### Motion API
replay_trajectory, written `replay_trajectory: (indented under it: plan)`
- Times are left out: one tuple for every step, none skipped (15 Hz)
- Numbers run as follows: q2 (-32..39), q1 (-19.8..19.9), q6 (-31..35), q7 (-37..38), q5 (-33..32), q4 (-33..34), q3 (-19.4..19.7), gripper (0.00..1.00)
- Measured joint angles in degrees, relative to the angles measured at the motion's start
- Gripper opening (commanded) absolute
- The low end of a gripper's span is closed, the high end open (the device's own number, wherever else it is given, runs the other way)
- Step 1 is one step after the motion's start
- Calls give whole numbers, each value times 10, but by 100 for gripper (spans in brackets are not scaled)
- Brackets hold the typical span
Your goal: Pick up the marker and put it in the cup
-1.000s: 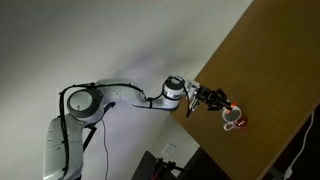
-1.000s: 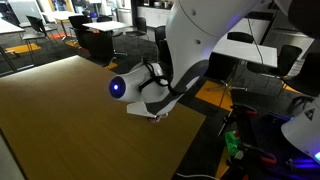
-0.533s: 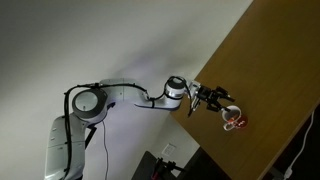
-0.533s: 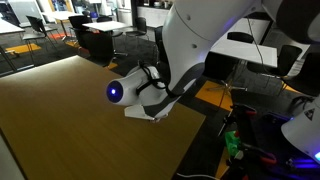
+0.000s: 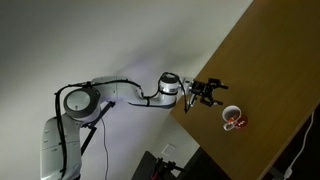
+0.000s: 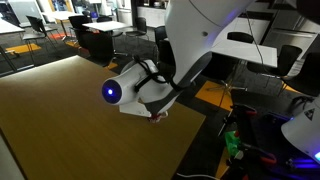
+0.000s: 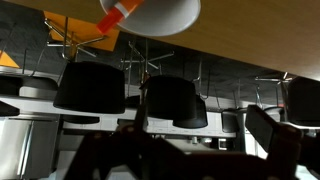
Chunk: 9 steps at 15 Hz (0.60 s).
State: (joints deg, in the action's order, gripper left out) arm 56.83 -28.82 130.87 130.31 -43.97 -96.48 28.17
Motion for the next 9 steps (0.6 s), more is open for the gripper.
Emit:
replay_trajectory:
  plan:
    - [-13, -2, -13, 17, -16, -7, -2, 100]
    - [-26, -3, -30, 33, -31, -14, -8, 100]
    - [-41, -2, -50, 49, -45, -22, -15, 100]
    - [-57, -1, -72, 66, -59, -31, -22, 100]
    - [-73, 1, -96, 83, -71, -41, -32, 100]
    - [-89, 4, -121, 98, -81, -52, -42, 100]
    - [-106, 9, -147, 112, -90, -63, -55, 100]
    - [-122, 17, -174, 123, -96, -73, -69, 100]
    - [-138, 28, -199, 133, -100, -83, -84, 100]
